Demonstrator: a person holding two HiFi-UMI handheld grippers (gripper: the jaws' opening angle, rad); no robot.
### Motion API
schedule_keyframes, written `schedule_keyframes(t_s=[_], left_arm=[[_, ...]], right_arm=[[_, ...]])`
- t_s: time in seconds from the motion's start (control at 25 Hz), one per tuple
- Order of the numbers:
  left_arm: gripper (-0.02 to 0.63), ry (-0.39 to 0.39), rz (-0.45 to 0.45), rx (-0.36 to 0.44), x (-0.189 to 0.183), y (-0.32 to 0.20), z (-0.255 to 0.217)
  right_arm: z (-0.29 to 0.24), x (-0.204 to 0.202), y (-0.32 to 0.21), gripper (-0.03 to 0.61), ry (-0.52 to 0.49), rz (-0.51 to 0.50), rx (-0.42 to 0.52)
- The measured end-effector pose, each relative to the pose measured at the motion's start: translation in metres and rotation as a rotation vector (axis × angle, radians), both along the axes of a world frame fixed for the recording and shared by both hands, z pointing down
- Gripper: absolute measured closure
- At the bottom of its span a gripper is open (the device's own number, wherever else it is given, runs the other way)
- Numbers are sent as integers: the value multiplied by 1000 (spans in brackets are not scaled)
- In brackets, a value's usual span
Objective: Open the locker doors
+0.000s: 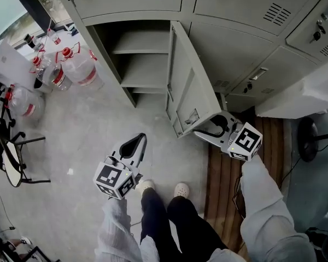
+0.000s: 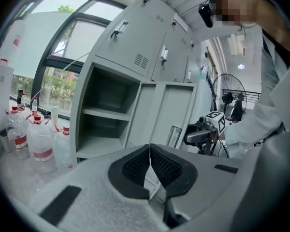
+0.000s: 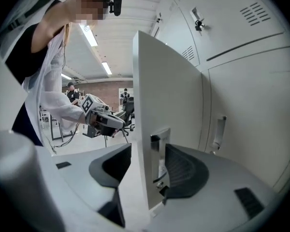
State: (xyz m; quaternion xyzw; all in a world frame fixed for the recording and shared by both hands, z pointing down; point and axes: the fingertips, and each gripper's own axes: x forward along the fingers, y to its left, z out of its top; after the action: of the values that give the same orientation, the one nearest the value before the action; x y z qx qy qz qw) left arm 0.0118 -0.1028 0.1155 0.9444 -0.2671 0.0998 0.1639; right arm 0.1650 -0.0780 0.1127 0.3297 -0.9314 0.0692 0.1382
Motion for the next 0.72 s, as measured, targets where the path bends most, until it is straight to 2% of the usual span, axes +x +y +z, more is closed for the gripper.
schedule_keyframes(t_s=[0.24, 0.4, 0.56, 0.72], left_arm=[[603, 34, 17, 26, 16, 19, -50], [603, 56, 13, 19, 28, 39, -84], [603, 56, -2, 30, 37, 56, -118], [603, 19, -21, 56, 36, 66, -145]], right_arm=[[-64, 29, 18, 374, -202, 256, 67], [-101, 52, 46, 374, -287, 468, 78], [-128, 74, 76, 376, -291, 659, 54], [-149, 81, 106, 376, -255, 781, 36]])
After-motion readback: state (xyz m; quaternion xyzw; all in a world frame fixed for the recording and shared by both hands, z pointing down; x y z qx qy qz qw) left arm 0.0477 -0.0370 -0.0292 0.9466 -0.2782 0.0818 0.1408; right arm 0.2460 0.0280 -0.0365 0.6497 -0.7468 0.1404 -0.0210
